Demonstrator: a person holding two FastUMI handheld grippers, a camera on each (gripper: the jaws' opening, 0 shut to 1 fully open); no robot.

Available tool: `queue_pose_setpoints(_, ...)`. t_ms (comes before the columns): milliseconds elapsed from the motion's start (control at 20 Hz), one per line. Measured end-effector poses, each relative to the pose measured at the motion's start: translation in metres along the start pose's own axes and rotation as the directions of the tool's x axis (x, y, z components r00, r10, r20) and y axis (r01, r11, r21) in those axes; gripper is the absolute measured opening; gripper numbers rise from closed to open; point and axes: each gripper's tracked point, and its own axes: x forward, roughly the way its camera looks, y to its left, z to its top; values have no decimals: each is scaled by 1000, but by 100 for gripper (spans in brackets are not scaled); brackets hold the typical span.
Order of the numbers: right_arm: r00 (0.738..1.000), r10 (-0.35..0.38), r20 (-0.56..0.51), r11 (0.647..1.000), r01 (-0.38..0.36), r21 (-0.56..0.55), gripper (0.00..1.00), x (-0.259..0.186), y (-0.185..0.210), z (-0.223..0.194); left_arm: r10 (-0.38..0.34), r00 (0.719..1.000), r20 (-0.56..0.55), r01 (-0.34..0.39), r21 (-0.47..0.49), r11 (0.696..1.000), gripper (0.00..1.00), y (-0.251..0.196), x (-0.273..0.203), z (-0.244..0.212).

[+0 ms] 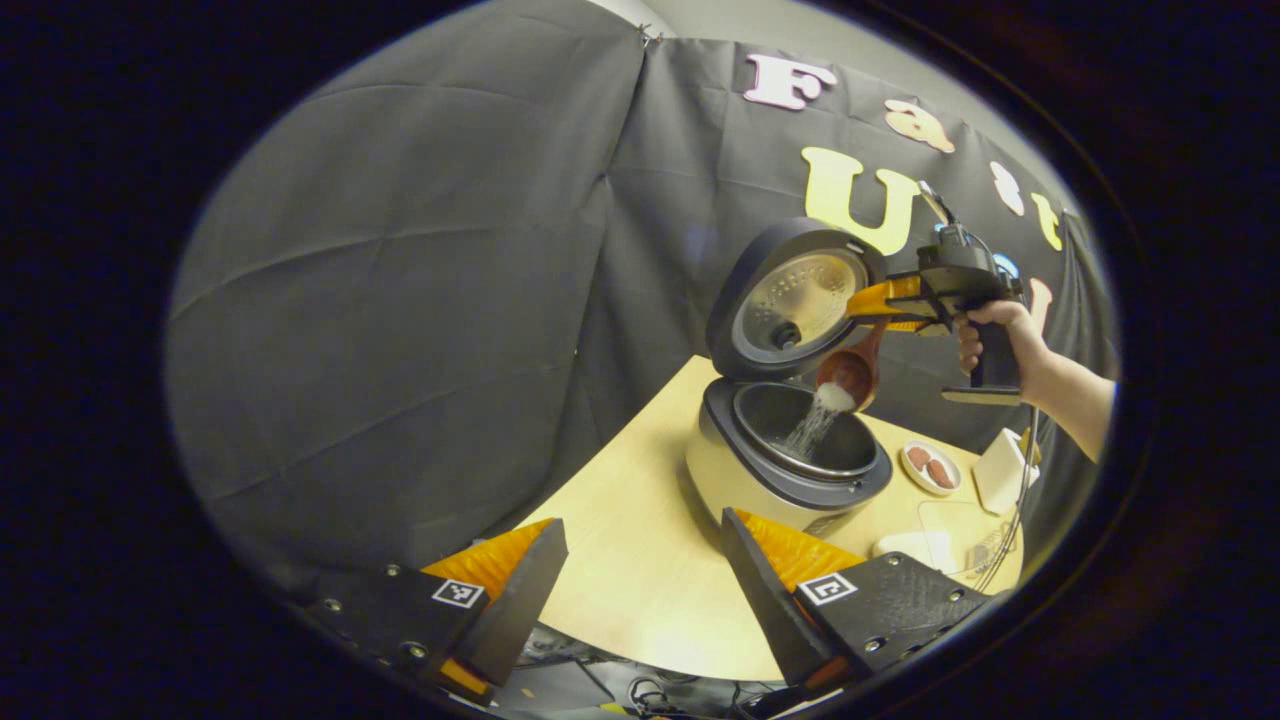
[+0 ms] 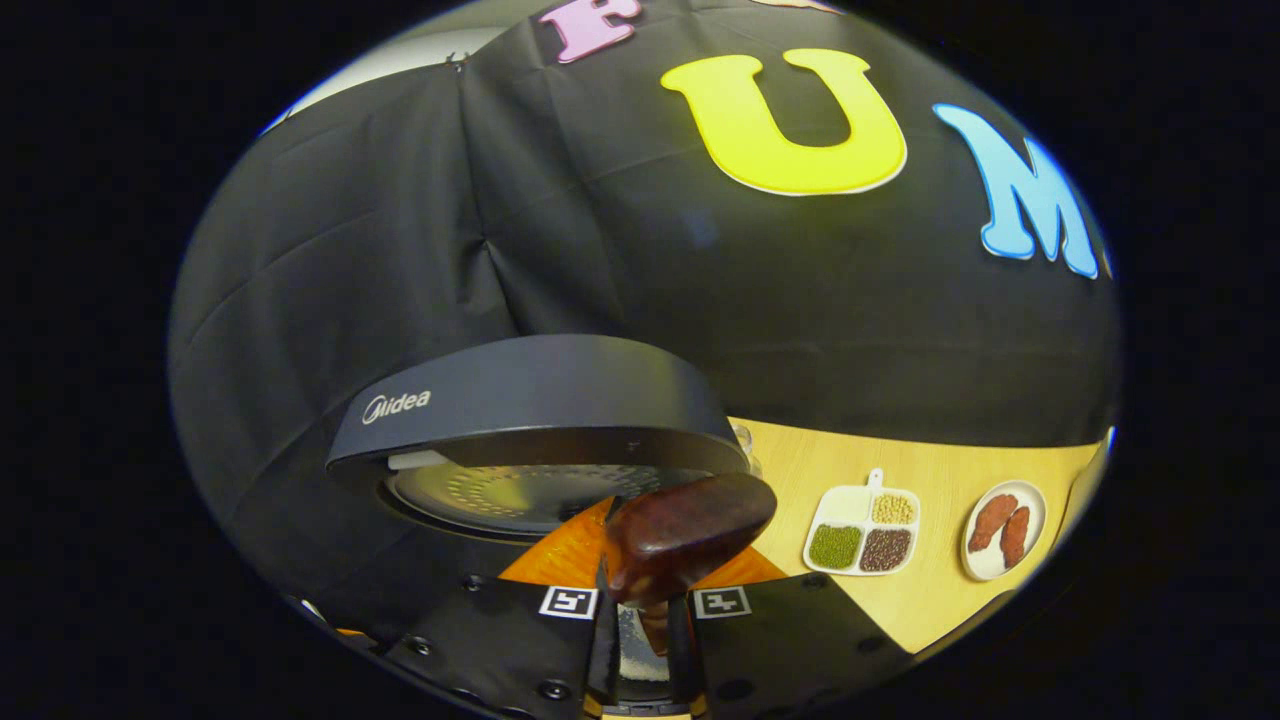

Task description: Close the left gripper, press the button to open the rice cooker; take a wooden spoon from the chopstick holder with the right hand, scoop a spoonful of rice and pour it into the rice cooker, then put the wooden spoon back into the chopstick holder.

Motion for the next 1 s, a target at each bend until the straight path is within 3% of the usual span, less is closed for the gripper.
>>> queue_pose_setpoints(250,999,47,15,987,-44,-157,21,1,19,3,-1,1000,-6,2,10,1000,98,0,-1,0)
queue_pose_setpoints(400,998,53,31,962,-42,-270,17,2,29,5,-1,1000,-4,1,18,1000,98,0,-2,1)
queue_pose_setpoints(450,998,54,33,953,-42,-301,21,3,32,4,1,1000,-4,-1,20,1000,98,1,-2,3)
queue_pose_setpoints(500,998,59,33,946,-45,-321,17,4,33,3,3,1000,-5,-3,20,1000,98,1,-3,1)
queue_pose_setpoints(600,997,68,37,930,-50,-364,21,3,36,-1,6,1000,-6,-6,17,1000,99,1,-3,2)
queue_pose_setpoints(850,993,99,67,854,-50,-517,21,2,47,-8,12,1000,-2,-12,2,1000,99,2,-5,3)
queue_pose_setpoints(900,989,102,103,827,-27,-562,17,0,49,-6,15,1000,-3,-15,0,1000,99,2,-5,2)
queue_pose_setpoints(1000,982,91,166,771,36,-635,21,-8,56,-6,23,1000,-3,-23,-4,1000,99,3,-6,2)
